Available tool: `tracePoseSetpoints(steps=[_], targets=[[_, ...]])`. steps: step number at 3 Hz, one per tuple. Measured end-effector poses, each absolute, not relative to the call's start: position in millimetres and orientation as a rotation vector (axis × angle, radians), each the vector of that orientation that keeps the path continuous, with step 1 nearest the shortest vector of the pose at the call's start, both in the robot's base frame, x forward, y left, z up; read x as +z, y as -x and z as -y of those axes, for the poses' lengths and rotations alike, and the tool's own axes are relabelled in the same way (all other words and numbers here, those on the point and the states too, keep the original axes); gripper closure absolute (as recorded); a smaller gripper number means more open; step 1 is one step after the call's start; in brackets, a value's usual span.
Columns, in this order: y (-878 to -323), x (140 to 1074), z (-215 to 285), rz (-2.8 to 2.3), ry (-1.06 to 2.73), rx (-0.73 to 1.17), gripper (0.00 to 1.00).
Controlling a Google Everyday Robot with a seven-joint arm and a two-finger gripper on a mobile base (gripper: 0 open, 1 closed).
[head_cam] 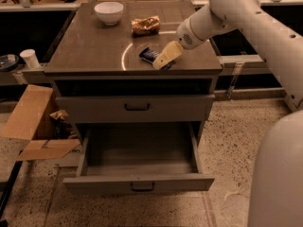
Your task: Place rxbar blueberry into middle drawer
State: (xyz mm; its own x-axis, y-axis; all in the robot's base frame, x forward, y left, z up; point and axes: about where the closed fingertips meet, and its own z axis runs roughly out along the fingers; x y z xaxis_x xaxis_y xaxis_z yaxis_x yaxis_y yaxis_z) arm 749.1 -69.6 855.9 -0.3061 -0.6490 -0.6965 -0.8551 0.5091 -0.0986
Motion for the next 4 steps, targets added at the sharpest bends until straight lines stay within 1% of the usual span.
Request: tracePoseSetpoints(steps=[1, 2, 3, 4], targets=[[-774.9, 817.6, 52.0, -2.085, 1.157, 0.440, 0.00], [-785.7, 801.6, 46.7, -2.097, 1.120, 0.460, 0.00], [-786.2, 808.4, 47.6, -2.095, 1.112, 0.453, 0.27], [-791.5, 820.8, 49.9, -2.080, 1.077, 0.426, 0.50]])
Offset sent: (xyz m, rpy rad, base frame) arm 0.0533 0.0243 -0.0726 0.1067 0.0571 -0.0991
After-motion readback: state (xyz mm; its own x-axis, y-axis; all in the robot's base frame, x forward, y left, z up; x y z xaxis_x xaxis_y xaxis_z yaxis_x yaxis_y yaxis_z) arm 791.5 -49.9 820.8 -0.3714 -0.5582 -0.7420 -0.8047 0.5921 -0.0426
